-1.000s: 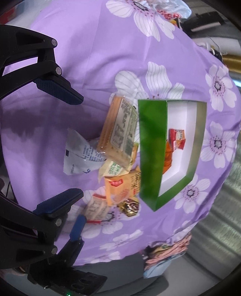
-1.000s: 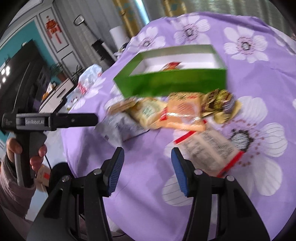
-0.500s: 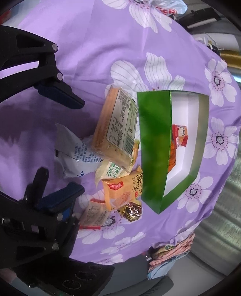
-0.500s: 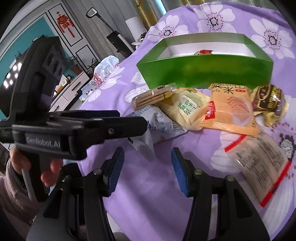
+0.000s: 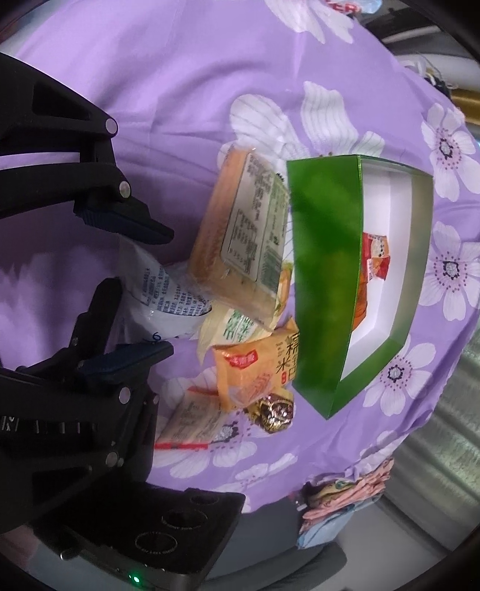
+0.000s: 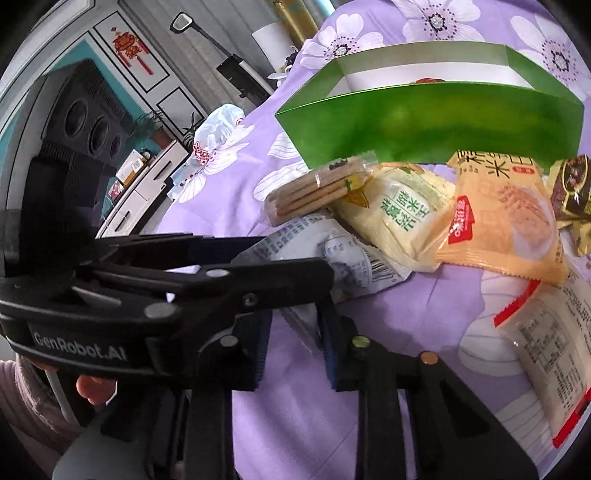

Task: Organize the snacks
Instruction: 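Lift the white packet with the left tool and carry it over the box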

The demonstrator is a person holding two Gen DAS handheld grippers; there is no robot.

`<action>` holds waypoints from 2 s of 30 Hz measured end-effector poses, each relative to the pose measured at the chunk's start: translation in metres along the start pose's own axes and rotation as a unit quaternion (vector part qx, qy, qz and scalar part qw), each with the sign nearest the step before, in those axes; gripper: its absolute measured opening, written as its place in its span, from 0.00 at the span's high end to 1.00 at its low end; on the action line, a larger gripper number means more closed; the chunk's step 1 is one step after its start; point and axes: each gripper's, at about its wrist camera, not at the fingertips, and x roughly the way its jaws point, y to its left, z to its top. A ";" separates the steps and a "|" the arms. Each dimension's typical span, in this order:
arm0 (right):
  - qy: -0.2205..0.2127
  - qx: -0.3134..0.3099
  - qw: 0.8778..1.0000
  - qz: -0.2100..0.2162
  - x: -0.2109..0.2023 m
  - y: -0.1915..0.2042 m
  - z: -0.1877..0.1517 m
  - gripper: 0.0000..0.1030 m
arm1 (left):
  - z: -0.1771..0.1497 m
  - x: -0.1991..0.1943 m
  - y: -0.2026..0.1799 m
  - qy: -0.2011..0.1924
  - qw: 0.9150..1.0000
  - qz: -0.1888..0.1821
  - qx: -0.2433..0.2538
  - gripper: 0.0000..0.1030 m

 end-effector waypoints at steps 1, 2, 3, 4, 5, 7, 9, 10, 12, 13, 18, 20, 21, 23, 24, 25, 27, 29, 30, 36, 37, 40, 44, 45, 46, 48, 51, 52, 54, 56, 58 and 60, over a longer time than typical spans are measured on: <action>-0.002 -0.002 1.000 -0.001 -0.001 0.001 -0.001 0.77 | -0.001 -0.001 -0.002 0.000 1.000 0.000 0.001 0.48; -0.005 -0.005 1.000 -0.002 -0.003 0.003 -0.003 0.77 | -0.002 -0.003 -0.003 -0.001 1.000 0.000 0.002 0.49; -0.008 -0.006 1.000 -0.002 -0.005 0.004 -0.004 0.78 | -0.003 -0.005 -0.006 -0.002 1.000 -0.001 0.004 0.49; -0.011 -0.006 1.000 -0.002 -0.008 0.005 -0.006 0.78 | -0.004 -0.007 -0.009 -0.003 1.000 -0.004 0.006 0.49; -0.015 -0.007 1.000 -0.003 -0.012 0.006 -0.008 0.78 | -0.006 -0.010 -0.013 -0.005 1.000 -0.008 0.009 0.49; -0.023 -0.010 1.000 -0.004 -0.020 0.007 -0.011 0.78 | -0.009 -0.016 -0.021 -0.009 1.000 -0.012 0.018 0.49; -0.032 -0.013 0.999 -0.006 -0.031 0.010 -0.013 0.78 | -0.011 -0.022 -0.031 -0.016 0.999 -0.015 0.029 0.49; -0.037 -0.015 0.999 -0.009 -0.037 0.011 -0.015 0.78 | -0.011 -0.025 -0.036 -0.020 0.999 -0.017 0.035 0.49; -0.047 -0.021 0.999 -0.015 -0.047 0.013 -0.015 0.78 | -0.010 -0.031 -0.046 -0.029 0.998 -0.020 0.046 0.49; -0.054 -0.024 0.998 -0.019 -0.053 0.014 -0.016 0.78 | -0.009 -0.033 -0.051 -0.033 0.998 -0.021 0.050 0.49; -0.084 -0.043 0.995 -0.042 -0.079 0.019 -0.016 0.78 | -0.001 -0.043 -0.072 -0.050 0.995 -0.023 0.079 0.49; -0.096 -0.047 0.993 -0.048 -0.088 0.019 -0.016 0.78 | 0.001 -0.045 -0.079 -0.054 0.994 -0.024 0.087 0.49; -0.101 -0.048 0.992 -0.050 -0.091 0.018 -0.016 0.78 | 0.003 -0.047 -0.083 -0.057 0.994 -0.024 0.092 0.49; -0.110 -0.049 0.991 -0.052 -0.099 0.016 -0.016 0.78 | 0.004 -0.048 -0.090 -0.060 0.993 -0.023 0.099 0.49; -0.115 -0.050 0.991 -0.055 -0.103 0.015 -0.016 0.78 | 0.005 -0.048 -0.094 -0.062 0.992 -0.023 0.104 0.49; -0.120 -0.052 0.990 -0.057 -0.106 0.014 -0.016 0.78 | 0.006 -0.049 -0.096 -0.063 0.992 -0.023 0.106 0.49; -0.126 -0.051 0.989 -0.059 -0.112 0.011 -0.016 0.78 | 0.008 -0.049 -0.101 -0.064 0.991 -0.023 0.113 0.49; -0.131 -0.053 0.988 -0.063 -0.115 0.011 -0.014 0.78 | 0.011 -0.048 -0.107 -0.066 0.990 -0.025 0.120 0.49; -0.134 -0.053 0.987 -0.065 -0.117 0.009 -0.013 0.78 | 0.012 -0.048 -0.109 -0.066 0.990 -0.026 0.122 0.49; -0.149 -0.057 0.984 -0.077 -0.124 0.004 -0.008 0.78 | 0.020 -0.046 -0.121 -0.073 0.987 -0.027 0.139 0.49; -0.151 -0.058 0.984 -0.079 -0.125 0.003 -0.007 0.78 | 0.021 -0.046 -0.122 -0.075 0.987 -0.027 0.140 0.49; -0.158 -0.061 0.982 -0.083 -0.128 0.000 -0.002 0.78 | 0.027 -0.046 -0.124 -0.079 0.986 -0.027 0.145 0.49; -0.163 -0.067 0.981 -0.087 -0.129 -0.004 0.005 0.78 | 0.035 -0.045 -0.125 -0.084 0.985 -0.028 0.148 0.49; -0.164 -0.068 0.980 -0.088 -0.129 -0.005 0.008 0.78 | 0.038 -0.045 -0.126 -0.085 0.985 -0.028 0.148 0.49; -0.165 -0.070 0.980 -0.088 -0.129 -0.006 0.011 0.78 | 0.040 -0.044 -0.126 -0.086 0.985 -0.027 0.149 0.49; -0.167 -0.071 0.979 -0.089 -0.129 -0.009 0.015 0.78 | 0.045 -0.043 -0.126 -0.087 0.984 -0.027 0.150 0.49; -0.168 -0.076 0.979 -0.092 -0.128 -0.012 0.023 0.78 | 0.053 -0.041 -0.124 -0.089 0.984 -0.027 0.150 0.49; -0.168 -0.077 0.978 -0.093 -0.127 -0.013 0.026 0.78 | 0.056 -0.041 -0.123 -0.089 0.985 -0.028 0.148 0.49; -0.168 -0.080 0.978 -0.094 -0.126 -0.015 0.031 0.78 | 0.062 -0.040 -0.121 -0.091 0.985 -0.028 0.145 0.49; -0.169 -0.081 0.978 -0.093 -0.125 -0.017 0.037 0.78 | 0.068 -0.040 -0.119 -0.096 0.985 -0.027 0.145 0.49; -0.171 -0.085 0.977 -0.092 -0.123 -0.019 0.045 0.78 | 0.076 -0.041 -0.116 -0.099 0.984 -0.027 0.144 0.49; -0.173 -0.086 0.977 -0.091 -0.122 -0.021 0.053 0.78 | 0.084 -0.040 -0.113 -0.100 0.984 -0.027 0.143 0.49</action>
